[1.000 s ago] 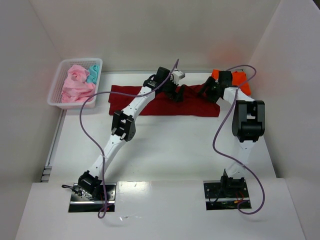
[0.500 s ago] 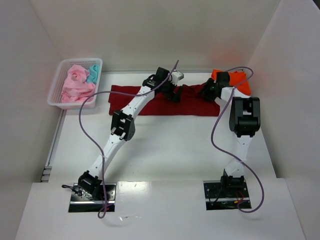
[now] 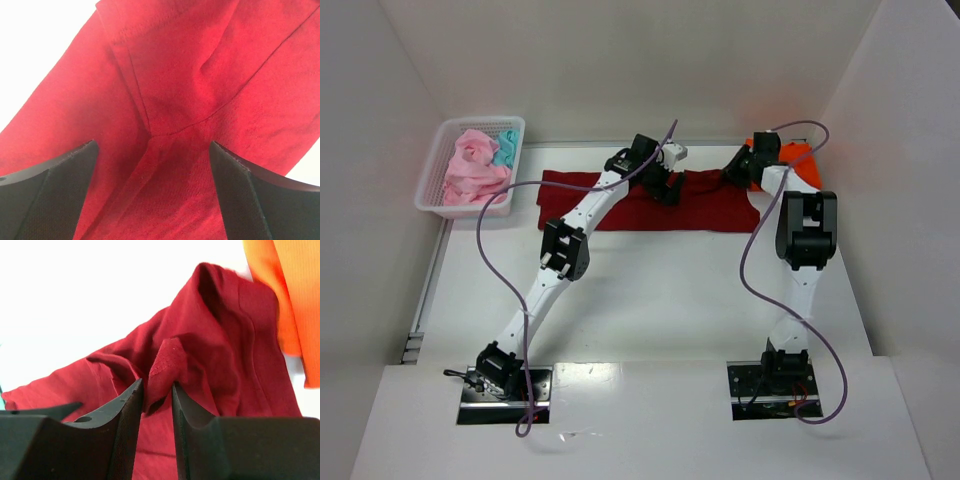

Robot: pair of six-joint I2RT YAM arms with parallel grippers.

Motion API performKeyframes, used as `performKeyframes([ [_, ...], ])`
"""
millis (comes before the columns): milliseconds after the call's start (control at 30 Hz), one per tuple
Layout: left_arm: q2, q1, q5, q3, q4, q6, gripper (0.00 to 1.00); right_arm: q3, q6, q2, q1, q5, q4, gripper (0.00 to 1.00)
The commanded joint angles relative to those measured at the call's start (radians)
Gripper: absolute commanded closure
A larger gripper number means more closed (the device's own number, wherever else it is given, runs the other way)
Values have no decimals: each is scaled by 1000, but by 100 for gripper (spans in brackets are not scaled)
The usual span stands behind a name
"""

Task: Fold and stack the t-shirts
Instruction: Fold the other side of the tshirt into a rectangle

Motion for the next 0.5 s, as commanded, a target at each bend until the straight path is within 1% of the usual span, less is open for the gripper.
performKeyframes([
  [0,-85,1,25,-15,2,25,1,77,0,33,7,13,42,65],
  [100,-94,1,25,-24,-7,25,1,123,-10,62,7,13,33,65],
  [200,-94,1,25,-35,-7,25,1,193,-32,118,7,24,4,65],
  [233,-103,1,25,-44,-7,25,1,241,-33,134,7,24,-8,65],
  [300,-104,1,25,-44,-7,25,1,285,-42,177,7,3,-31,64],
  [333,-113,1,25,-44,-7,25,1,314,-42,188,7,-7,-31,60],
  [400,-113,1,25,-44,-7,16,1,336,-42,199,7,-17,-31,56],
  [433,-122,1,16,-44,-7,16,1,345,-42,199,7,-17,-40,53],
  [467,-122,1,16,-44,-7,16,1,362,-42,199,7,-17,-41,44],
])
